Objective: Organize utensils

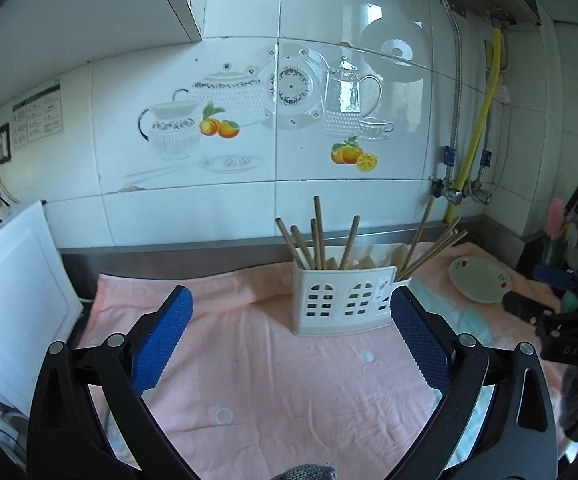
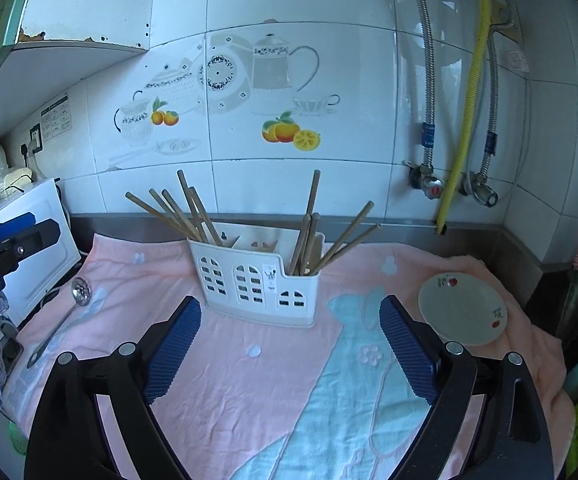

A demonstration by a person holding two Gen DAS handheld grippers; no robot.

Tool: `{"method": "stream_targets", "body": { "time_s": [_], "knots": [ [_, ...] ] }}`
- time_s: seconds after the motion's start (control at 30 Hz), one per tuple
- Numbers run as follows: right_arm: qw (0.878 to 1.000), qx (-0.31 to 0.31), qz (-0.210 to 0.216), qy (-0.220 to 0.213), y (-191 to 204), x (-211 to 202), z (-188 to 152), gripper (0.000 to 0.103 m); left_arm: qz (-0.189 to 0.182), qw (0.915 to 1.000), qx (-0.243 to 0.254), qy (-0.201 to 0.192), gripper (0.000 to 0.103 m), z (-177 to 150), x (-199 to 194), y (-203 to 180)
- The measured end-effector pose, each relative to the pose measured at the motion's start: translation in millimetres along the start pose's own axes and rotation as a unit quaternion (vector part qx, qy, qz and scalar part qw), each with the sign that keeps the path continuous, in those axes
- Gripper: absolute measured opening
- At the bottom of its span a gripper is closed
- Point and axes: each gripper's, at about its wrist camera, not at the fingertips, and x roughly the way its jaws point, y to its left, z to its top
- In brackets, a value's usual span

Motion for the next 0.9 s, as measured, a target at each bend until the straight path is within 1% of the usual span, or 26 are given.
{"method": "stream_targets", "body": {
  "time_s": [0.3, 0.43, 0.6, 0.73, 0.9],
  "knots": [
    [1.0, -0.01, -0.025, -0.005, 12.3, -19.5, -18.0, 0.09, -0.014, 0.9994, -0.033, 0.006, 0.098, -18.1, -15.6, 6.8],
    [0.999, -0.005, -0.032, -0.006, 13.0, -25.3, -24.8, 0.09, 0.004, 0.9996, -0.027, 0.003, 0.098, -26.6, -23.5, 5.9],
    [1.0, 0.014, -0.018, 0.0, 10.4, -30.1, -32.5, 0.09, -0.001, 0.9994, -0.035, 0.005, 0.098, -38.8, -29.9, 8.0],
    [1.0, 0.017, -0.024, -0.002, 12.0, -35.3, -38.0, 0.09, 0.018, 0.9997, -0.013, 0.009, 0.098, -47.6, -32.7, 1.6],
    [0.999, 0.027, -0.023, -0.003, 11.7, -41.8, -43.7, 0.091, 0.007, 0.9999, -0.011, 0.01, 0.098, -54.7, -37.7, -1.6]
  ]
}}
